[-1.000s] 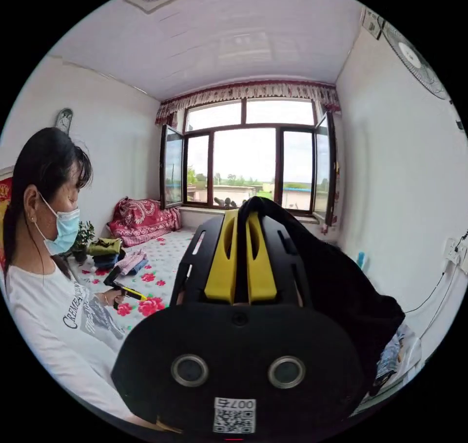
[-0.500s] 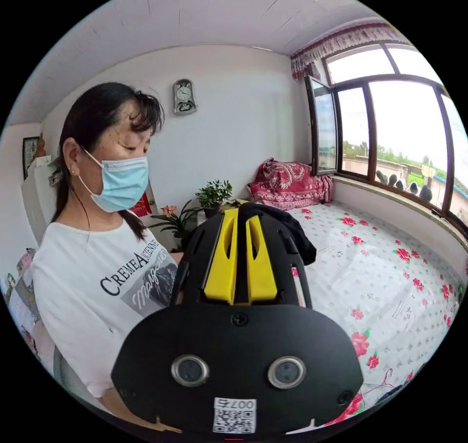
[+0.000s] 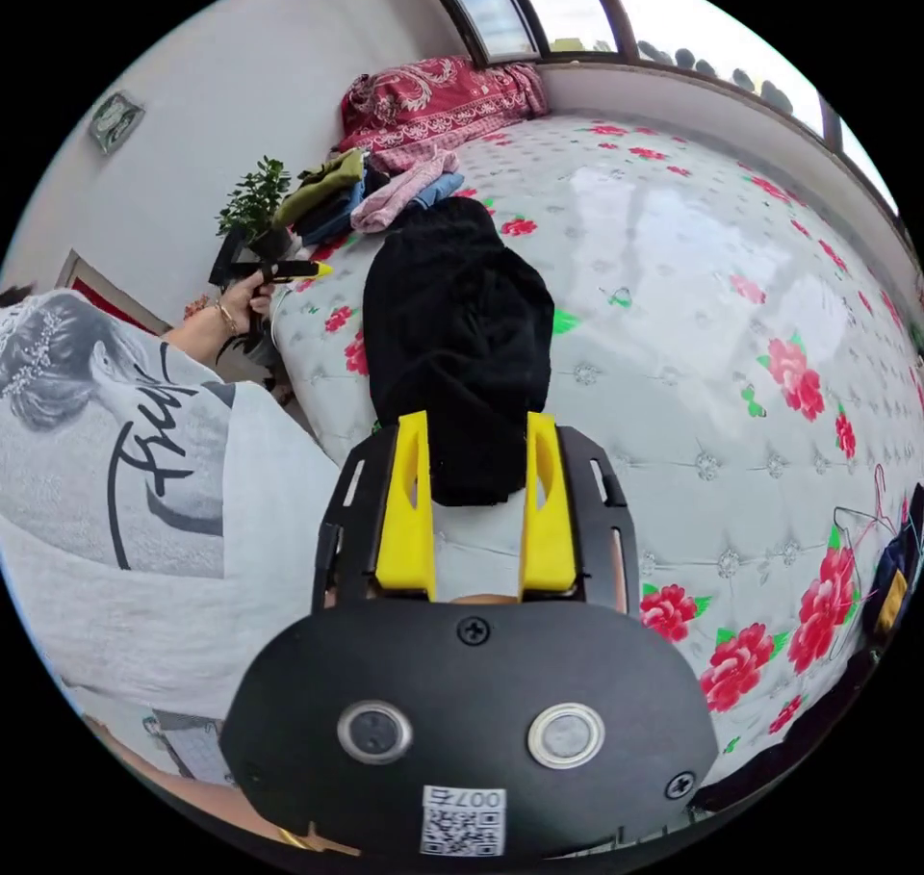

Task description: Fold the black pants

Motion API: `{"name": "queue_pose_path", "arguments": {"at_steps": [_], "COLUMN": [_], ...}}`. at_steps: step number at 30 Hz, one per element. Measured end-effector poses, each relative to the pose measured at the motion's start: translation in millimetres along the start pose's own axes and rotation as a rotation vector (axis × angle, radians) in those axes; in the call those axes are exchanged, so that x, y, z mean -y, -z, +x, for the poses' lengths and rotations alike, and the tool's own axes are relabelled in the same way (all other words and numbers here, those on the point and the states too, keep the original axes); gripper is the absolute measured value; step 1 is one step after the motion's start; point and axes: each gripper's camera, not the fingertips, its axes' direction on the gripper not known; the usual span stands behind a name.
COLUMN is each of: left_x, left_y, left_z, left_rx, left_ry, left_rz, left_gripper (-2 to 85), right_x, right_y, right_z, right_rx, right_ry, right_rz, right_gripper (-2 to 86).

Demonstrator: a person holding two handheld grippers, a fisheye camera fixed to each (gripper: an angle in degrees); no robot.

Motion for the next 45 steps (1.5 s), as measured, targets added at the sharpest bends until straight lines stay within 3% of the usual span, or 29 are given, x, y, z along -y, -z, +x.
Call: {"name": "queue_pose_path", "arguments": {"at_steps": [6, 11, 14, 17, 19, 28, 35, 40, 45], "left_x": [57, 106, 123, 135, 143, 232, 308, 268, 157], "left_y": [-12, -34, -38, -42, -39, 26, 144, 212, 182], "left_z": [-49, -91, -115, -124, -112, 38, 173, 236, 230], "left_rx": [0.131, 0.125, 0.129, 0.028, 0.052, 0.043, 0.059, 0.071, 0.194], "left_ry": [0.125, 0.243, 0.356, 0.394, 0.343, -0.036, -0.268, -0.433, -0.424], "left_rz": [-0.084, -0.183, -0.182, -0.191, -0.203, 0.032, 0.303, 0.475, 0.382], "left_gripper": [6.5, 7.2, 0.4, -0.7, -0.9, -1.0, -1.0, -1.0, -1.0], "right_x": [-28, -25, -19, -20, -23, 19, 69, 25, -64], "right_y": [-83, -129, -125, -106, -94, 37, 244, 356, 354], "right_z": [19, 45, 61, 82, 102, 255, 284, 254, 247], "right_rx": [-0.066, -0.061, -0.064, -0.064, -0.075, -0.275, -0.642, -0.746, -0.686], "right_ry": [0.043, 0.029, 0.055, 0.070, 0.055, -0.062, 0.050, 0.108, 0.119], "right_rz": [-0.099, -0.214, -0.255, -0.244, -0.243, -0.040, 0.248, 0.433, 0.430], "right_gripper": [10.9, 7.3, 4.6, 2.2, 1.1, -0.2, -0.2, -0.2, -0.3]}}
